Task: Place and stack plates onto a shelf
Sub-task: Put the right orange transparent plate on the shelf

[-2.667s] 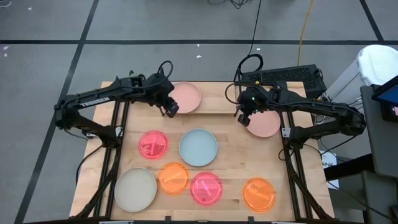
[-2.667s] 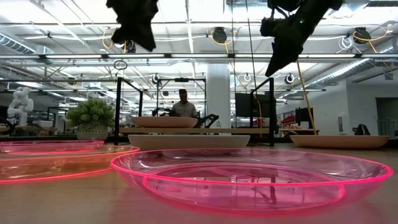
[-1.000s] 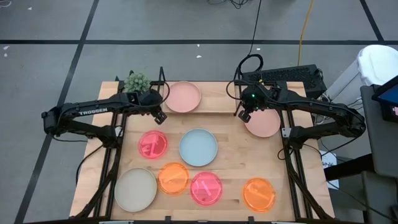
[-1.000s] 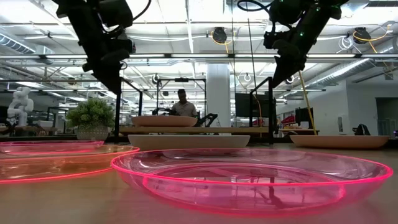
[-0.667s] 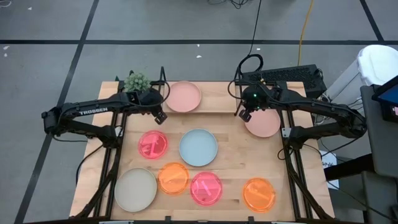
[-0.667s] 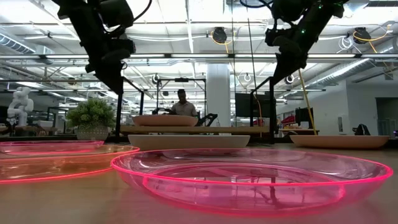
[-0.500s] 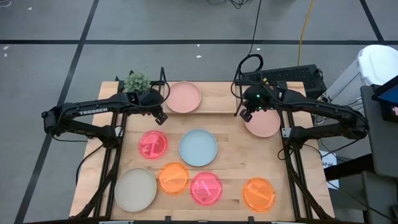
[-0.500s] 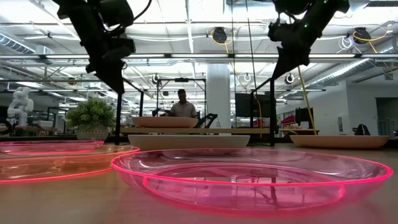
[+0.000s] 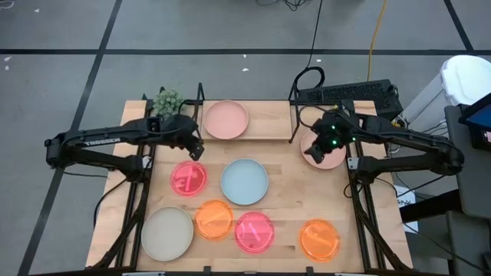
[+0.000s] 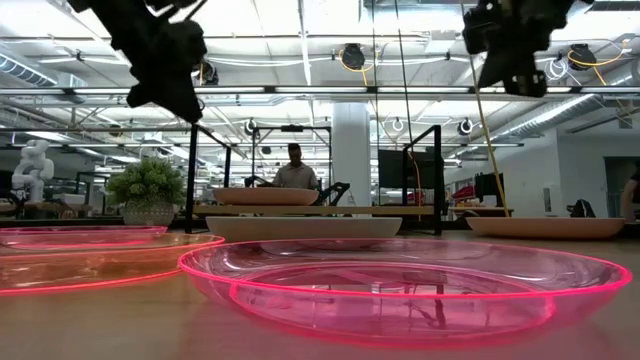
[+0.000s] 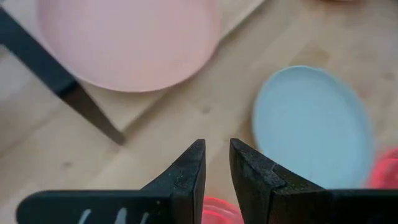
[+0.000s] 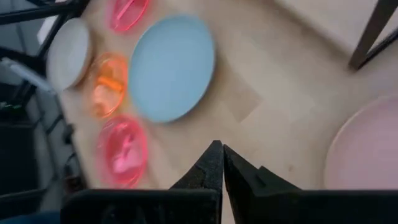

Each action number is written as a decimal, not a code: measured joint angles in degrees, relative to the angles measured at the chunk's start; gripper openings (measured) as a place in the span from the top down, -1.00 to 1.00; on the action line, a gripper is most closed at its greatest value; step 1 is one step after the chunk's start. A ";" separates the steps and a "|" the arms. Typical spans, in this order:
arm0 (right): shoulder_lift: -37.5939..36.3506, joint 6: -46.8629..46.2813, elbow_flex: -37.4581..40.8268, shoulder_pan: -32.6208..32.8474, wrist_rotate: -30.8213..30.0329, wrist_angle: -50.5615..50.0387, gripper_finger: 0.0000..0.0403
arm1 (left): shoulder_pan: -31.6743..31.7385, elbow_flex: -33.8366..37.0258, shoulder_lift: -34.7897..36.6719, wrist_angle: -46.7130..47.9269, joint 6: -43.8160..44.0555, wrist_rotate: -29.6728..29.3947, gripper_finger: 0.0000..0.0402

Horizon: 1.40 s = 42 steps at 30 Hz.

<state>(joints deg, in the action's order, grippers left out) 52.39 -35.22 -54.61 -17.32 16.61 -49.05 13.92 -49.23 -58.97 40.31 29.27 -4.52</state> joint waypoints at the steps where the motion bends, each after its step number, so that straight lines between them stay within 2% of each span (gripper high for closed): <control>1: -0.41 -1.02 0.00 1.19 0.19 -0.51 1.00 | -1.03 0.00 0.44 -0.11 1.28 0.02 0.62; 8: -0.97 -6.49 0.00 11.01 3.45 -3.78 1.00 | -9.10 0.00 0.85 -2.35 10.53 4.75 0.62; 13: -0.55 -7.38 0.00 18.06 3.86 -4.59 0.93 | -16.92 0.00 0.58 -6.38 19.49 5.16 0.62; 18: 1.14 -6.06 1.33 23.53 3.10 -4.68 0.77 | -25.27 -0.04 0.42 -11.63 25.47 0.59 0.62; 21: 1.78 -8.37 4.43 25.94 4.06 -3.87 0.62 | -28.86 -0.04 -0.02 -12.48 27.27 -2.63 0.62; 28: 1.59 -14.05 13.37 30.40 6.00 6.56 0.30 | -32.27 -0.04 -0.39 -13.68 33.47 -3.55 0.62; 35: 1.61 -16.55 19.69 33.45 6.05 17.15 0.11 | -36.26 -0.04 -2.13 -15.90 37.11 -4.83 0.62; 38: 1.61 -13.88 21.03 34.44 5.78 19.04 0.08 | -36.51 -0.04 -3.57 -15.97 36.79 -4.82 0.62; 42: 1.63 -5.38 22.23 35.83 4.33 22.64 0.07 | -36.44 -0.04 -5.25 -16.31 36.13 -5.03 0.62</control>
<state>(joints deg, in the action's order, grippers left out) 54.01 -40.60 -32.38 18.52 20.94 -26.41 -22.52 -49.28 -64.21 24.00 65.41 -9.54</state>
